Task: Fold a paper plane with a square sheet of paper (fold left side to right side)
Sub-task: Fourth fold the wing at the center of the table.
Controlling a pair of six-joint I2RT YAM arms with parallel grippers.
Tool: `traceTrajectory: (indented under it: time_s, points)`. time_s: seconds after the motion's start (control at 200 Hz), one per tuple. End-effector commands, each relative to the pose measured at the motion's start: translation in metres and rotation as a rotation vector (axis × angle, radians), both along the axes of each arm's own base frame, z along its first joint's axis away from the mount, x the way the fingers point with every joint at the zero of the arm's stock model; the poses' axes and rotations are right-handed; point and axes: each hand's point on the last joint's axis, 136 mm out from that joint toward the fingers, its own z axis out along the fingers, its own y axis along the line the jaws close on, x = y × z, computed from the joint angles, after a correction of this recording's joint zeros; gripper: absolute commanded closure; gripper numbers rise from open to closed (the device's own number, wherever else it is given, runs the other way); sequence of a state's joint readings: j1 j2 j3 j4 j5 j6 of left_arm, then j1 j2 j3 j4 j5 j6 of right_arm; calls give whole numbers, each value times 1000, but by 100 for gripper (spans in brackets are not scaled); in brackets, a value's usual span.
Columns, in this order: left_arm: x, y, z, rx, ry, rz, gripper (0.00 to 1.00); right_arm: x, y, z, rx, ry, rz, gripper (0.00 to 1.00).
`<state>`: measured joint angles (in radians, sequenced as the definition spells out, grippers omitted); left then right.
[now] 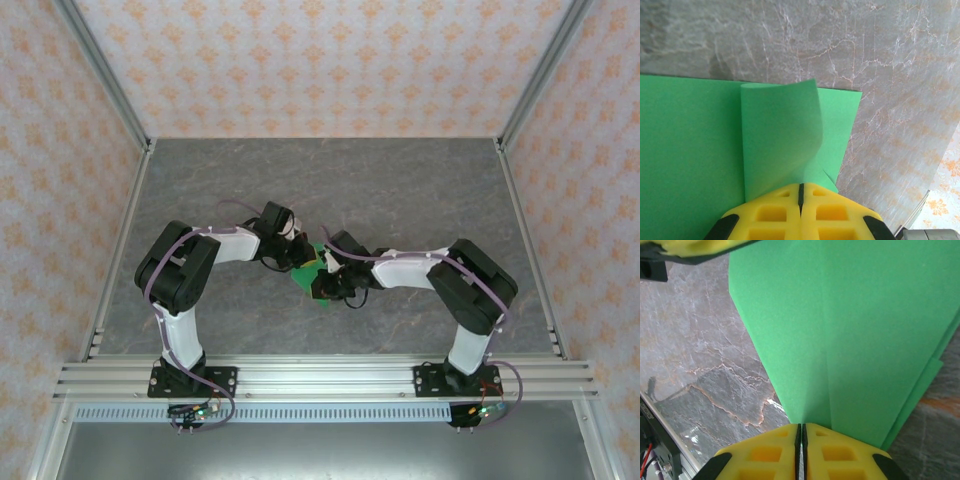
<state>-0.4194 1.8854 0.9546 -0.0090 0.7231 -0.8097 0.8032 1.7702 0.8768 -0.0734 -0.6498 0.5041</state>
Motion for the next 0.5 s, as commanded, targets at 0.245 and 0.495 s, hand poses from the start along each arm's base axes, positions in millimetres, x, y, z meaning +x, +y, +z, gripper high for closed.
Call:
traceTrajectory:
  time_s: [0.245,0.495]
  points:
    - [-23,27,-41,162,106,25,97,-35,-26,-11,-124,76,41,89]
    - [-23,27,-42,164,106,25,97,-40,-34,-15,-145,83,40,89]
